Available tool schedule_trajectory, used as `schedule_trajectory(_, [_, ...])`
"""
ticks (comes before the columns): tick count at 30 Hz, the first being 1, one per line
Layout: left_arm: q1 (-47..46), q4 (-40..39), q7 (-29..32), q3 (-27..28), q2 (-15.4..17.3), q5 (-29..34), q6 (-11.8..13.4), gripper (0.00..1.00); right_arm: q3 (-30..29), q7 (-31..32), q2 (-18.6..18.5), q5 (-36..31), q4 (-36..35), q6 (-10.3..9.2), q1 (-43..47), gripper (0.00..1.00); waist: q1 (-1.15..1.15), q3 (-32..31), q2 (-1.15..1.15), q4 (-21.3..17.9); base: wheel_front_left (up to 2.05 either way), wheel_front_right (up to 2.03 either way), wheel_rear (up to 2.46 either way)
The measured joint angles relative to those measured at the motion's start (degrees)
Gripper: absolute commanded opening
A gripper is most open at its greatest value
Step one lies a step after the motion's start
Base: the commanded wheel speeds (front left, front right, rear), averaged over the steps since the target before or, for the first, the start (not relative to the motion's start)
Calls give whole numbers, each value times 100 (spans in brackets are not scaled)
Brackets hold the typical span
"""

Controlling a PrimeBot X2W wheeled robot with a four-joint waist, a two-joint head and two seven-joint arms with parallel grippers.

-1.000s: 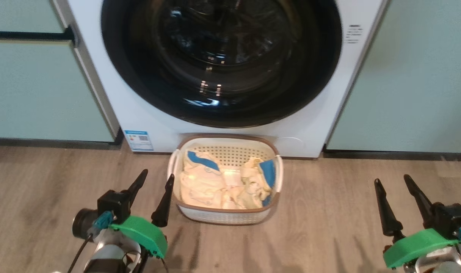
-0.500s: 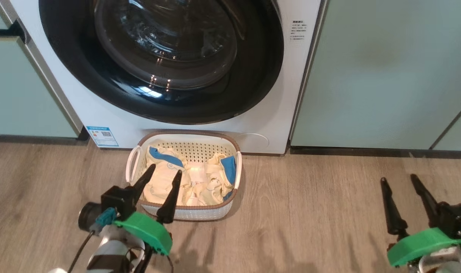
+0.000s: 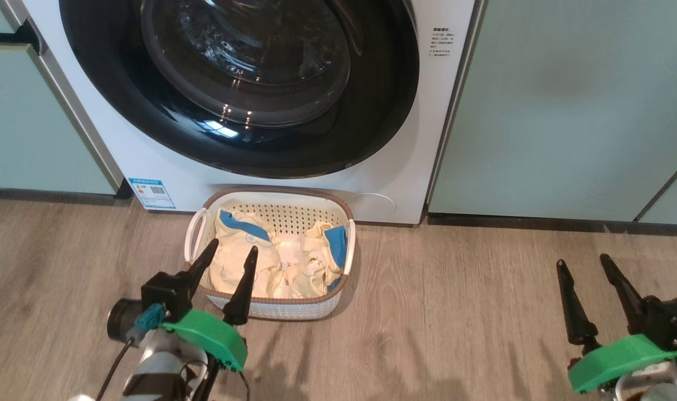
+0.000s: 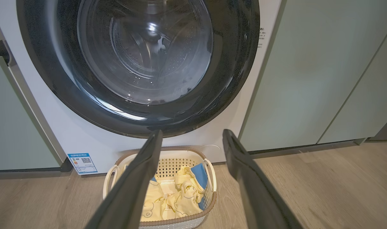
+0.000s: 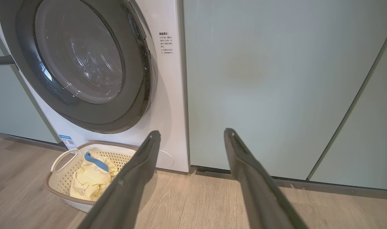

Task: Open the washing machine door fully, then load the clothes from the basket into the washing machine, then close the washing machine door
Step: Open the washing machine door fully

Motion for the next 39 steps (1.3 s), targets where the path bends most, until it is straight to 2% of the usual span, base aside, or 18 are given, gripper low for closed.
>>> schedule_trajectory(20, [-1,56,0,36,-14,51,0,100,-10,0,0,24,-5,0,-1,100,0,30,0,-5,0,0,0])
schedule_trajectory(21, [-1,56,0,36,-16,51,0,100,-19,0,0,76,-12,0,-1,18,0,32,0,-6,0,0,0])
schedule_trajectory(22, [-1,56,0,37,-19,51,0,100,-25,0,0,115,-20,0,-2,0,0,35,0,-6,0,0,0])
schedule_trajectory(39, [-144,-36,0,44,-46,59,0,100,-47,0,0,445,-13,0,-68,0,0,224,0,37,0,0,0])
